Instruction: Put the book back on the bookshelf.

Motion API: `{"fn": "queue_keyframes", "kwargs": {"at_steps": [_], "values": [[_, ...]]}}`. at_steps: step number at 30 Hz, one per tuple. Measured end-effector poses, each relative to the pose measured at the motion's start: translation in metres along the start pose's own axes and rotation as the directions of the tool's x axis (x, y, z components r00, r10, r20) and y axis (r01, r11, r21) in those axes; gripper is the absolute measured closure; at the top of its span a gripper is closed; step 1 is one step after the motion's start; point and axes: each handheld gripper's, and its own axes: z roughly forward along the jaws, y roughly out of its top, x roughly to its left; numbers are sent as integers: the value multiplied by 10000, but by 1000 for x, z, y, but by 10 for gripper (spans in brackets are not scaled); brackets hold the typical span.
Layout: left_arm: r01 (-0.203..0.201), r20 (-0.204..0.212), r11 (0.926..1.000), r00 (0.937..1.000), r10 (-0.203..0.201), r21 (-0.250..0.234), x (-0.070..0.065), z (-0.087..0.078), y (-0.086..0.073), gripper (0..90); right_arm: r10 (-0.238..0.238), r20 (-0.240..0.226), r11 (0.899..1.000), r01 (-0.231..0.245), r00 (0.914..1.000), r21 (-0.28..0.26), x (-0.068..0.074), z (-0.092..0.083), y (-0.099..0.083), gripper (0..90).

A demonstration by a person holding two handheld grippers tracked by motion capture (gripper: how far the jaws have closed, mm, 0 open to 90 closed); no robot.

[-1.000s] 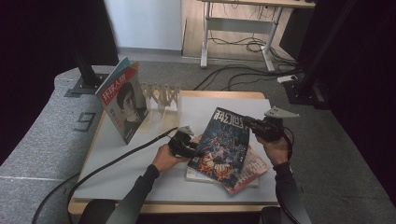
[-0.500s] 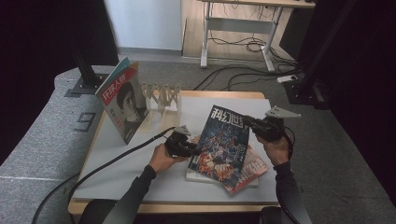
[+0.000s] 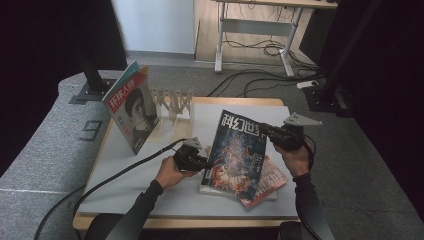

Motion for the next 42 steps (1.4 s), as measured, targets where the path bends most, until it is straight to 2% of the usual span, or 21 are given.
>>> {"fn": "queue_keyframes", "kwargs": {"at_steps": [6, 9, 12, 16, 18, 21, 28, 33, 36, 38, 40, 42], "values": [[-12, 145, 9995, 9999, 16, -308, 0, -2, -1, 736, -86, 47, 10000, 86, 10000, -43, 0, -2, 3, 813], [-14, 49, 9982, 10000, 17, -592, 1, -5, 1, 743, -121, 87, 9997, 123, 9999, -208, 0, -5, 6, 813], [-136, -265, 9951, 9996, 110, -980, 0, -8, 4, 751, -229, 135, 9990, 234, 9996, -386, 1, -8, 14, 813], [-397, -758, 9868, 9967, 280, -1567, -4, -12, 6, 760, -486, 152, 9962, 496, 9987, -712, 6, -12, 29, 813], [-596, -1012, 9859, 9939, 440, -1565, -6, -12, 6, 761, -670, 141, 9948, 679, 9977, -765, 11, -14, 34, 814], [-839, -1176, 9873, 9907, 680, -1353, -8, -12, 2, 762, -986, 147, 9923, 994, 9950, -737, 16, -15, 36, 813], [-1048, -1155, 9889, 9890, 925, -1053, -10, -10, -8, 770, -1148, 50, 9919, 1149, 9934, -534, 18, -13, 30, 810], [-1044, -1107, 9880, 9896, 918, -1142, -11, -11, -10, 775, -1238, 32, 9910, 1238, 9923, -505, 21, -13, 32, 810], [-1019, -1140, 9849, 9897, 862, -1397, -12, -12, -9, 777, -1313, 99, 9899, 1316, 9913, -535, 23, -14, 35, 811], [-1081, -1183, 9800, 9890, 889, -1672, -11, -14, -7, 781, -1328, 152, 9887, 1335, 9910, -675, 24, -15, 38, 811], [-1250, -1405, 9738, 9851, 990, -1900, -13, -16, -5, 784, -1347, 189, 9872, 1358, 9907, -842, 24, -17, 43, 812], [-1326, -1568, 9710, 9823, 1020, -1990, -14, -16, -3, 786, -1405, 188, 9856, 1417, 9899, -923, 26, -19, 47, 812]]}}
